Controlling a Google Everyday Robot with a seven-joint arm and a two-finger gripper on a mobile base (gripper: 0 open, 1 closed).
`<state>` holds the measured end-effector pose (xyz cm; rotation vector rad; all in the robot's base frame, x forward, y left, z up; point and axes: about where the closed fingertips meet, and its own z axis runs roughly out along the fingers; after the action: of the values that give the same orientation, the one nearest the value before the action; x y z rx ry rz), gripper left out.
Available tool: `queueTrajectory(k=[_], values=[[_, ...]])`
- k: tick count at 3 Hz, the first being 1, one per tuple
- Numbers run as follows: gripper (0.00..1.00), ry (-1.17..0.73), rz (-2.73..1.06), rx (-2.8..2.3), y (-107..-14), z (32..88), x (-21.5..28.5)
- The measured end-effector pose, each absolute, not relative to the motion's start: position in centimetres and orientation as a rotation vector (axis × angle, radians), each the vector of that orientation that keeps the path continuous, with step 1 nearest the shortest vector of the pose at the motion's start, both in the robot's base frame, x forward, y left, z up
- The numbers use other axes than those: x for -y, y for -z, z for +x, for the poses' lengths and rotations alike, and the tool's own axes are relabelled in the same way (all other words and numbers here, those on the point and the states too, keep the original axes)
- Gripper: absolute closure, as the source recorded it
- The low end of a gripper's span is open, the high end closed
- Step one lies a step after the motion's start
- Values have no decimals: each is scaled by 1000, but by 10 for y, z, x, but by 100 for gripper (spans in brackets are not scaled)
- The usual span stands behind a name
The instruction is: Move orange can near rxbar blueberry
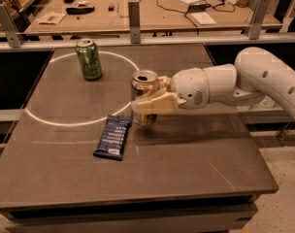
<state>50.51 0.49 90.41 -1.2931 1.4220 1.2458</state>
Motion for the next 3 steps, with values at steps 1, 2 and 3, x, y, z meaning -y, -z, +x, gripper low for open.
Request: queueTrajectory(k=[1, 2, 3], values=[[100, -1253, -1335, -1393, -897, 490, -11], [100, -1263, -1365, -1354, -889, 479, -14], [100, -1265, -1393, -1327, -879, 473, -15]])
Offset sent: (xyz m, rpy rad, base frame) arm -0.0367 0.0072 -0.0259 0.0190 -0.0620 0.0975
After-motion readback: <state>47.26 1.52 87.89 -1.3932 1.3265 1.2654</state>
